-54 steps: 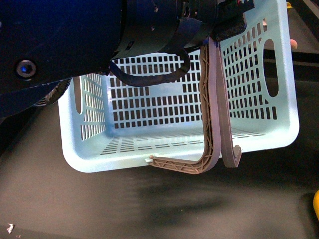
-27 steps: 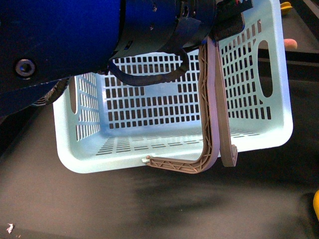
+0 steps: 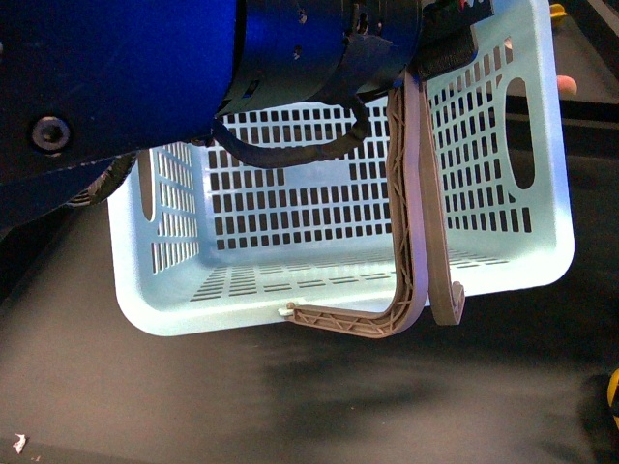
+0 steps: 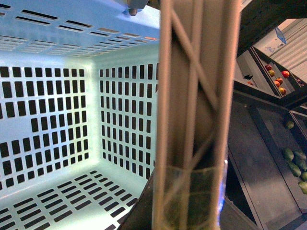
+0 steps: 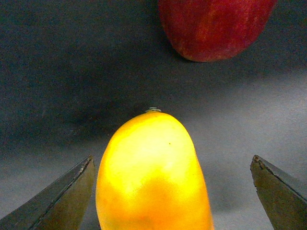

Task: Pick mango with right arm and hold basket with left

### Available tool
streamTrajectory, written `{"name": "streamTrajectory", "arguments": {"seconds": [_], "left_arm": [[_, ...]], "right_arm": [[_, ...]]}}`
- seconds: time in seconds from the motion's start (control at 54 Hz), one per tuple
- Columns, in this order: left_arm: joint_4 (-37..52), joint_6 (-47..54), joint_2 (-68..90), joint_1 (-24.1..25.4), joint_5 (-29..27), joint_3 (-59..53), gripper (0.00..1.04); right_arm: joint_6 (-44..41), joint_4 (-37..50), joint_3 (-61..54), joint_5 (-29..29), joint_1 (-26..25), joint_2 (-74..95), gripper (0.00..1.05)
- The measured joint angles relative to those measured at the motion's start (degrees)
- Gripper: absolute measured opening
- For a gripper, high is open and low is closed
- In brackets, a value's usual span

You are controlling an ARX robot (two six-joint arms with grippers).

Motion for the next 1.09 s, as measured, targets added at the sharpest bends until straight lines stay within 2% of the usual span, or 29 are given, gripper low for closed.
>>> {"name": "streamTrajectory", "arguments": {"seconds": [0.389, 0.648, 0.87, 0.944, 1.092], "left_arm": [[0.0, 0.0, 0.0, 0.0, 0.0, 0.0, 0.06], [0.0, 0.0, 0.0, 0.0, 0.0, 0.0, 0.06], [0.0, 0.0, 0.0, 0.0, 0.0, 0.0, 0.06], [0.0, 0.0, 0.0, 0.0, 0.0, 0.0, 0.06], [0.0, 0.0, 0.0, 0.0, 0.0, 0.0, 0.06]], "right_arm": [[0.3, -4.7, 3.8, 0.9, 3.5, 3.6, 0.96], [-0.3, -5.7, 4.1, 1.8, 3.8, 4.2, 0.96], [-1.0, -5.7, 3.9, 2.0, 3.3, 4.2, 0.68], [-1.1, -5.5, 3.7, 1.9, 3.1, 4.2, 0.64], [-1.0, -5.2, 2.1, 1.3, 2.7, 3.1, 0.63]]}}
